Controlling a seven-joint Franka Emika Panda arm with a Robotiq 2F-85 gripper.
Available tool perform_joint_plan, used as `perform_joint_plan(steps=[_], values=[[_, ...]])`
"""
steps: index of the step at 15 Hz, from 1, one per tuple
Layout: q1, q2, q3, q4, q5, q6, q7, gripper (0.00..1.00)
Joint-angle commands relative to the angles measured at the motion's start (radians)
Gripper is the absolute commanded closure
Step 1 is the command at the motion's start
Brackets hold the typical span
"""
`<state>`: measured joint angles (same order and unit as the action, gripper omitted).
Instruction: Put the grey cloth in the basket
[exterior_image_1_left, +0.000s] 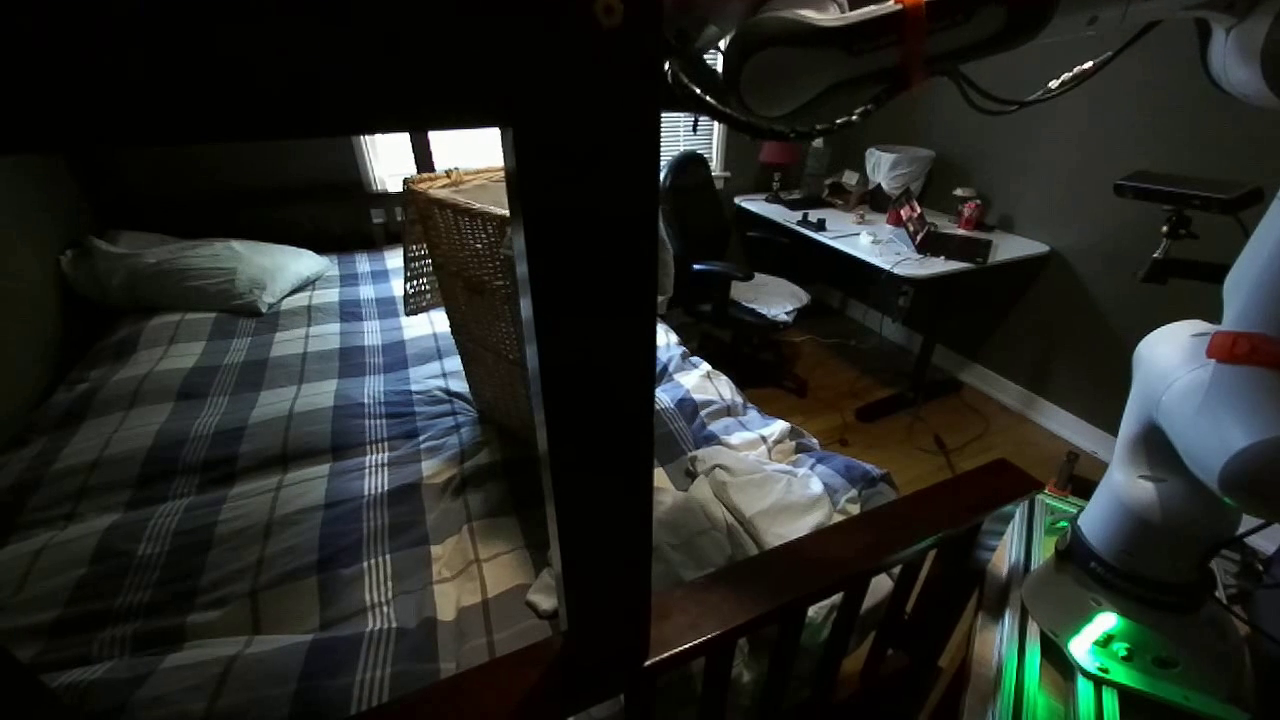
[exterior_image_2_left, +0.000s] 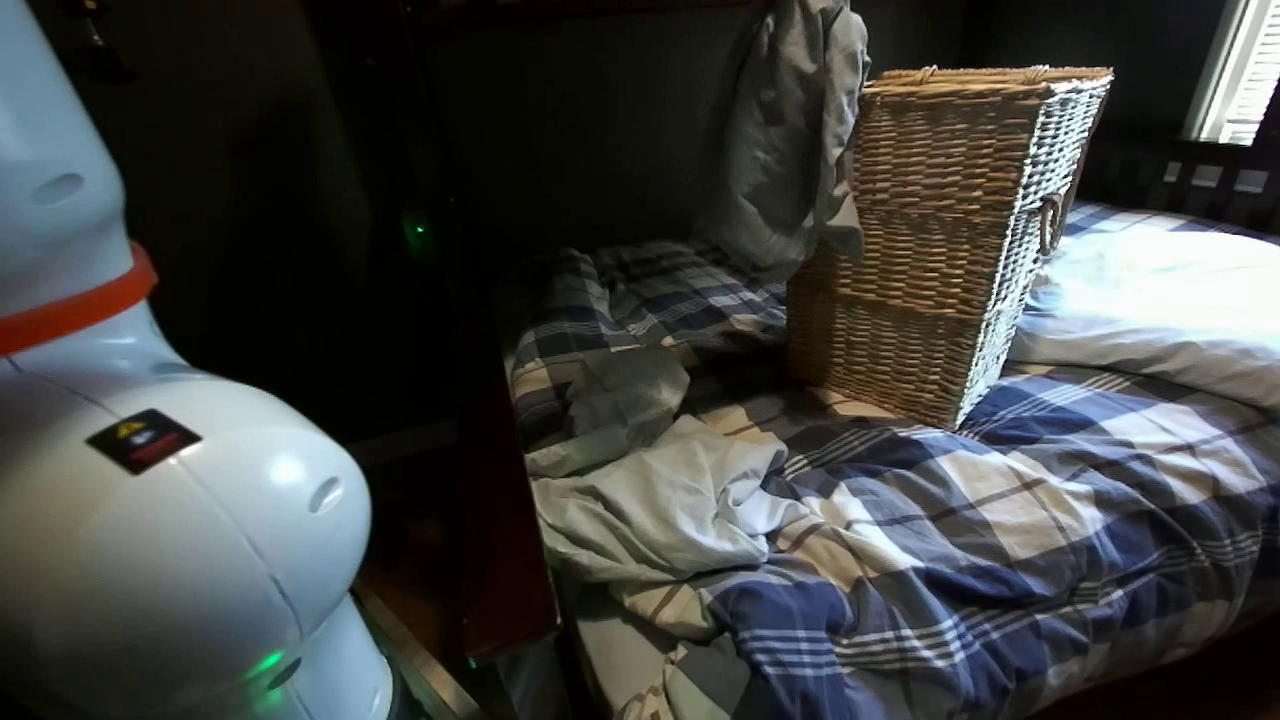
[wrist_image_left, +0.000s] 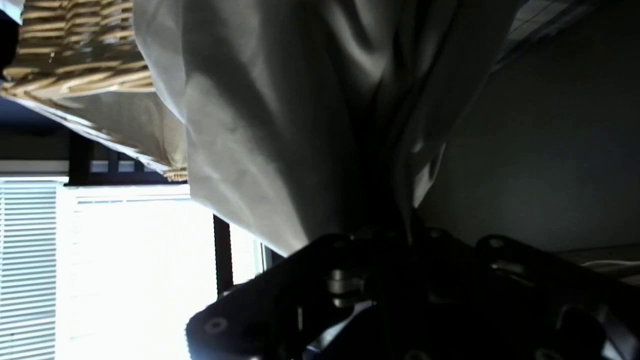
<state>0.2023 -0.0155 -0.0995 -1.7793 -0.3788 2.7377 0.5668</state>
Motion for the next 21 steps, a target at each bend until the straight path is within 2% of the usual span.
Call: perform_joint_plan(steps=[1, 5, 8, 12, 17, 19, 21], values=[[-0.016, 0.017, -0.012, 0.127, -0.094, -0.084, 0.057, 0.99], [-0.041, 0.062, -0.037, 0.262, -0.136, -0.092, 0.044, 0.99], [-0.069, 0.152, -0.067, 0.385, -0.141, 0.023, 0.008, 0.99], [-0.127, 0.333, -0.056, 0.565, -0.045, 0.215, -0.226, 0.99], [-0.175, 0.565, -0.051, 0.81, -0.065, 0.37, -0.388, 0.99], [-0.168, 0.64, -0.1, 0.905, -0.076, 0.43, -0.399, 0.99], [-0.146, 0.722, -0.196, 0.996, -0.072, 0.491, -0.376, 0.99]])
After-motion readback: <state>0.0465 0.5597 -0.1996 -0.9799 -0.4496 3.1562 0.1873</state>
